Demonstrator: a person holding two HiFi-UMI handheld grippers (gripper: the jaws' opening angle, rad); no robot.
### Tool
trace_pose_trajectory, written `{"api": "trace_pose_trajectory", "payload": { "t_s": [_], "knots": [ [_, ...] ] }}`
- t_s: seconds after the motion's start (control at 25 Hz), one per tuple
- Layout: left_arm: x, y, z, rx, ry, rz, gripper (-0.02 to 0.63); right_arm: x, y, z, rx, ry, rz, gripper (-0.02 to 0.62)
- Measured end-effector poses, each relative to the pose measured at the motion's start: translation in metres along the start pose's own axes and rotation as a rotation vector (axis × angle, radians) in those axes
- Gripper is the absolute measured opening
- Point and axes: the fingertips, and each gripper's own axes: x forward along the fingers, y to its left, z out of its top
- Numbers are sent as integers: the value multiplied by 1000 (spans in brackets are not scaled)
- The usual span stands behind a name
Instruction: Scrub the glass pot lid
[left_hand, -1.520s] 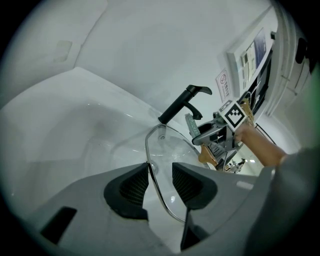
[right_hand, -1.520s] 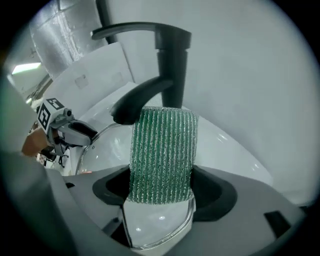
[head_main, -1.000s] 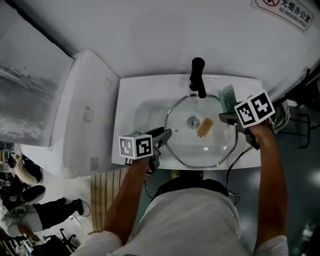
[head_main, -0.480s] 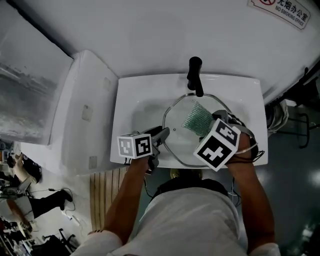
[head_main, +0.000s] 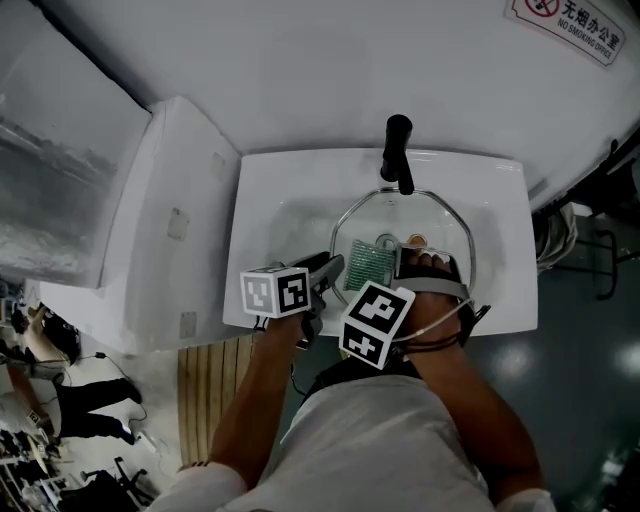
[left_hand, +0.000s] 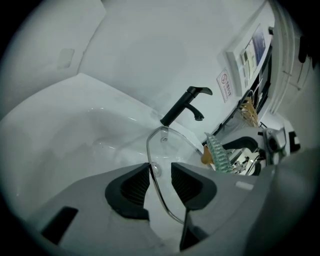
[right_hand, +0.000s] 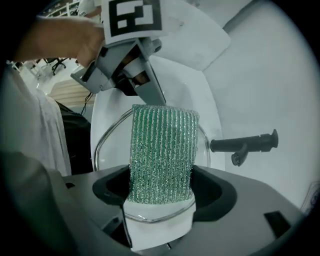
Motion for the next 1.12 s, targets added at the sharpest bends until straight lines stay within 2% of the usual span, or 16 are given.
{"api": "trace_pose_trajectory", "payload": {
  "t_s": [0.16, 0.32, 0.6, 0.88, 1.12],
  "knots": [
    [0, 0, 0, -1, 1, -2, 147, 5, 1, 0, -36, 23, -37, 348],
    [0, 2, -1, -8, 5, 5, 147, 4, -3, -3, 12, -15, -38, 348],
    [1, 3, -1, -5, 9, 2, 147, 5, -11, -21, 225, -135, 52, 348],
    [1, 1, 1, 4, 13, 4, 147, -4, -24, -27, 530, -377, 237, 348],
    [1, 2, 0, -2, 10, 23, 146, 13, -37, -62, 703, -414, 301, 348]
  ]
}}
